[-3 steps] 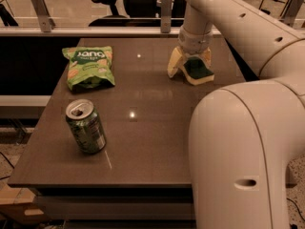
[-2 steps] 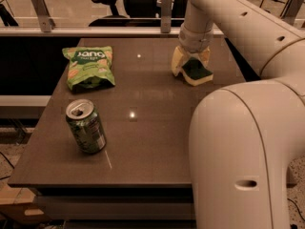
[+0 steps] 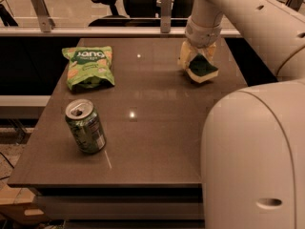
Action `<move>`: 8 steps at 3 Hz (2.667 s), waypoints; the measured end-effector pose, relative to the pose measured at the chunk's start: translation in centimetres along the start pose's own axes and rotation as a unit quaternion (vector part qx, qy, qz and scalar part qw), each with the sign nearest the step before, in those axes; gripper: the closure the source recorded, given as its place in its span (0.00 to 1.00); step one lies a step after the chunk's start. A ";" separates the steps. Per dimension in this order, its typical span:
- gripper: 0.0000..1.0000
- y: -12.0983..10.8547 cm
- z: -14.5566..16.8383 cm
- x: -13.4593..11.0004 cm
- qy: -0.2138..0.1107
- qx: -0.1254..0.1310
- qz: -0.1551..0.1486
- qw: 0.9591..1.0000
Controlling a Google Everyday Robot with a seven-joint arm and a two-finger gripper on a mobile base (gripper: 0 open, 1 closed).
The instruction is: Move sponge near green can
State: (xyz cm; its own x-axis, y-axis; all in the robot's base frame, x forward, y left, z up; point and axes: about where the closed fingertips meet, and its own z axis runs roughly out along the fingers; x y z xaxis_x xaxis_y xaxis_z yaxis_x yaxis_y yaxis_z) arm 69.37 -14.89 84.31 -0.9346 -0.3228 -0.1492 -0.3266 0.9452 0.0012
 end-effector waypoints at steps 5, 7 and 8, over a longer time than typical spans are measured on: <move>1.00 -0.2 -11.0 6.7 -0.102 0.002 -0.082 0.991; 1.00 1.5 -13.6 11.6 -0.129 0.010 -0.138 0.982; 1.00 2.8 -14.6 14.4 -0.139 0.013 -0.177 0.974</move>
Offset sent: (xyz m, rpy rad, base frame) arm -0.0387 -0.0305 0.0794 0.0448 -0.1547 0.0439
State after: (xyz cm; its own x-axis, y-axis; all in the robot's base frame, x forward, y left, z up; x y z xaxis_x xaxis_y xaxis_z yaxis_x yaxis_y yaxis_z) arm 52.96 -17.64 96.58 -0.6886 -0.6059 -0.3983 -0.6140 0.7795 -0.1241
